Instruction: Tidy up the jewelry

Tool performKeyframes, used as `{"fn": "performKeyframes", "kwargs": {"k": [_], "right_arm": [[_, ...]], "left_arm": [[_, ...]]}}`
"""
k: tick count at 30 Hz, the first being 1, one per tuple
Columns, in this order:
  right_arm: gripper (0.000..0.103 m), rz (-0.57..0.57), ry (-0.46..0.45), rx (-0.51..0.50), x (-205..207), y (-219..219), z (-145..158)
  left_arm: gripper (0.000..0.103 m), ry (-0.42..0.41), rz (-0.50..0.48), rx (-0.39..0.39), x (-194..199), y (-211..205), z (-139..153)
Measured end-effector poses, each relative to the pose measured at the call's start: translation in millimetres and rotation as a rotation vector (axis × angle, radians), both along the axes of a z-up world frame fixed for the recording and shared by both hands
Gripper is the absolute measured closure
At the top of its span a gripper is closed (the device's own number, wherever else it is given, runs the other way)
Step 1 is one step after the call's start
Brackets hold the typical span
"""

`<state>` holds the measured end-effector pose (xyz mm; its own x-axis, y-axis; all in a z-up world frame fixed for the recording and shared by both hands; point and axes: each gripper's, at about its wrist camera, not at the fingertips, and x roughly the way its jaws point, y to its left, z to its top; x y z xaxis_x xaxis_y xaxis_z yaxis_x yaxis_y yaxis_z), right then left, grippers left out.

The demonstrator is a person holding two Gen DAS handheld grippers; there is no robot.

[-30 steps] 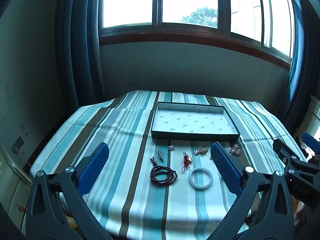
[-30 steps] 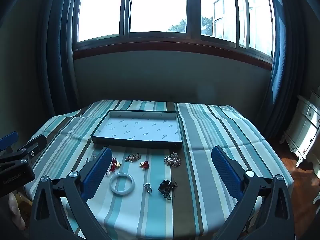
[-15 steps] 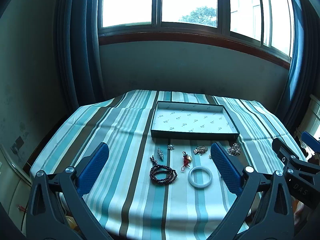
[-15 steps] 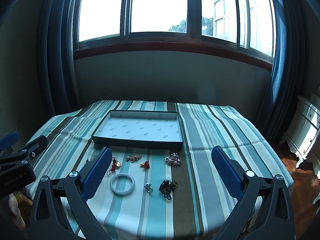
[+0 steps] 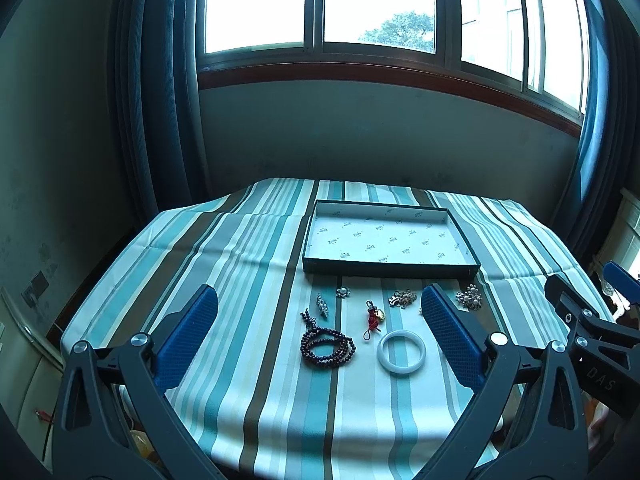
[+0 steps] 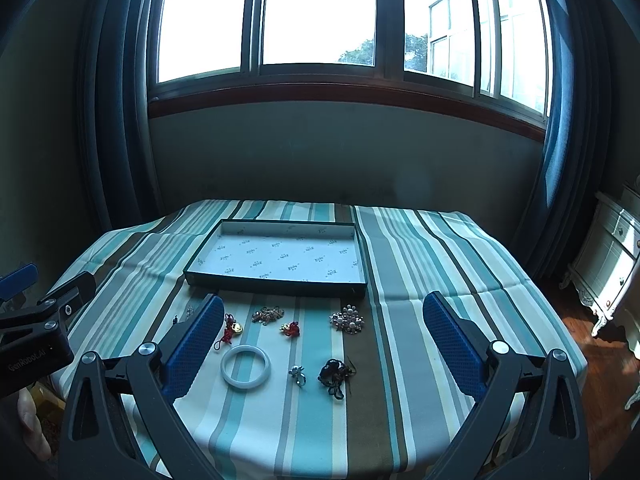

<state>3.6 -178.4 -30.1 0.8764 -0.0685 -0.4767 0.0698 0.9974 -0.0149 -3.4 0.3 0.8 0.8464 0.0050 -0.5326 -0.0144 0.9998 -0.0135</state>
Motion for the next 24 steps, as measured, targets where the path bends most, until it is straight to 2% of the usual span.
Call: {"fn": "performKeyframes", "kwargs": {"k": [24], "right_arm": [[0.004, 0.006, -0.002, -0.003, -0.3, 2.5, -2.1]], "left_arm": [[0.002, 0.001, 0.001, 0.002, 0.4, -1.2, -0.5]]}}
